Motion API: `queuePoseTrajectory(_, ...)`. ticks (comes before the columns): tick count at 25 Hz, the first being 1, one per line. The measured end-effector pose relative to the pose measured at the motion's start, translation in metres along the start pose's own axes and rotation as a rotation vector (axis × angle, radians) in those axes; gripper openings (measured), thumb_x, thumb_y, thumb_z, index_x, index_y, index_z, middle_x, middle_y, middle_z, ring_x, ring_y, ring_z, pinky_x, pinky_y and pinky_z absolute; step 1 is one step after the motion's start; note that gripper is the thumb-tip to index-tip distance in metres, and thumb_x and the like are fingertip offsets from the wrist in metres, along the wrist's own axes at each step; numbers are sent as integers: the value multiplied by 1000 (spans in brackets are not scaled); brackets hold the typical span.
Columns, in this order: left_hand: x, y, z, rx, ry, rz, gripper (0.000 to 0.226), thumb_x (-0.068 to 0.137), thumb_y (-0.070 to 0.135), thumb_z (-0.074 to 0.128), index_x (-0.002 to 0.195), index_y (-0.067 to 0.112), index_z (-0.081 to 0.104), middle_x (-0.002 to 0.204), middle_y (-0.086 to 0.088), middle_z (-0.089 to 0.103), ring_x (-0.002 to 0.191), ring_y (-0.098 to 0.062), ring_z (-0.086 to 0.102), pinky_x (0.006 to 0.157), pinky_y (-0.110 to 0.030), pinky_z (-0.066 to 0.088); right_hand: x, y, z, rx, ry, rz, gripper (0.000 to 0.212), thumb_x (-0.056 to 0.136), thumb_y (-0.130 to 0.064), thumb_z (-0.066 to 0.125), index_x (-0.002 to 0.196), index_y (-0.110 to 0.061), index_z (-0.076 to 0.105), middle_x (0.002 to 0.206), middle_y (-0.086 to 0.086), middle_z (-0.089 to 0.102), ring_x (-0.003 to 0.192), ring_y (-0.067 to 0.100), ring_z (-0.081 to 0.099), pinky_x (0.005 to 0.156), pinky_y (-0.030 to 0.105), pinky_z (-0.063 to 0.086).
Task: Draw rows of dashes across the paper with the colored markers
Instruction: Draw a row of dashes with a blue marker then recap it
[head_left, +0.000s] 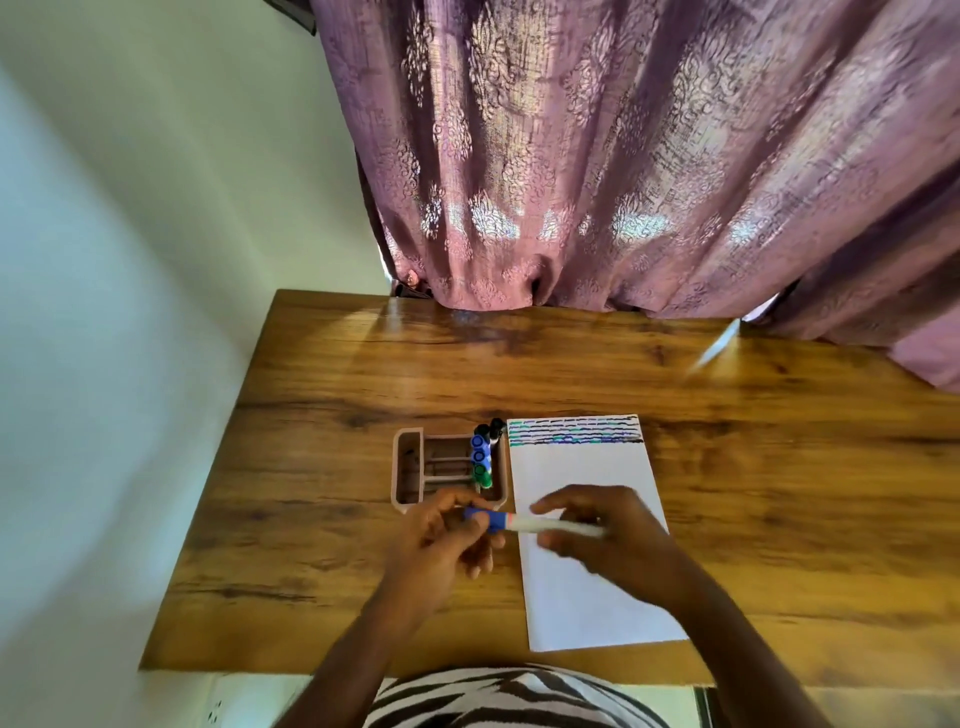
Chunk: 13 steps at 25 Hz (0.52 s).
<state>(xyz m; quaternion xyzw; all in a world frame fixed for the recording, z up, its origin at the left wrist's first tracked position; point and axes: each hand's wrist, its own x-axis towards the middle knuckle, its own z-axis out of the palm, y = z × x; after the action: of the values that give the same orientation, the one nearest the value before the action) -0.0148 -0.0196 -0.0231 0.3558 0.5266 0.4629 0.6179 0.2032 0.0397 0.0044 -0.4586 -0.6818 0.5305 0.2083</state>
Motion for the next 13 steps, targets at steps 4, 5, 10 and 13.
queuePoseTrajectory(4, -7, -16, 21, -72, -99, -107, 16, 94, 15, 59, 104, 2, 62, 77, -17, 68, 53, -19, 50, 50, -27, 40, -16, 9, -15, 688, 122, 39, 31, 86, -22, 78, 108, -2, 71, 67, 11, 57, 53, 22, 48, 50, 29, 42)
queuePoseTrajectory(5, -8, -17, 29, -48, -131, -117, 21, 91, 21, 61, 103, 5, 65, 76, -13, 69, 52, -16, 49, 50, -25, 39, -18, 11, -8, 706, 118, 54, 31, 89, -26, 75, 108, -2, 70, 66, 10, 56, 54, 19, 48, 50, 28, 41)
queuePoseTrajectory(10, -5, -21, 55, 243, -213, -146, 21, 101, 30, 54, 99, 16, 69, 67, 3, 60, 54, -8, 47, 57, -20, 40, -22, 25, 29, 348, 255, 156, 39, 95, -41, 45, 87, -11, 69, 62, -3, 61, 58, 15, 58, 58, 23, 52)
queuePoseTrajectory(13, 0, -18, 64, 120, -263, -201, 25, 105, 27, 49, 95, 15, 69, 65, 2, 51, 55, -10, 40, 55, -21, 36, -17, 31, 20, 388, 234, 123, 40, 100, -36, 41, 86, -8, 65, 67, 0, 63, 65, 23, 61, 69, 35, 56)
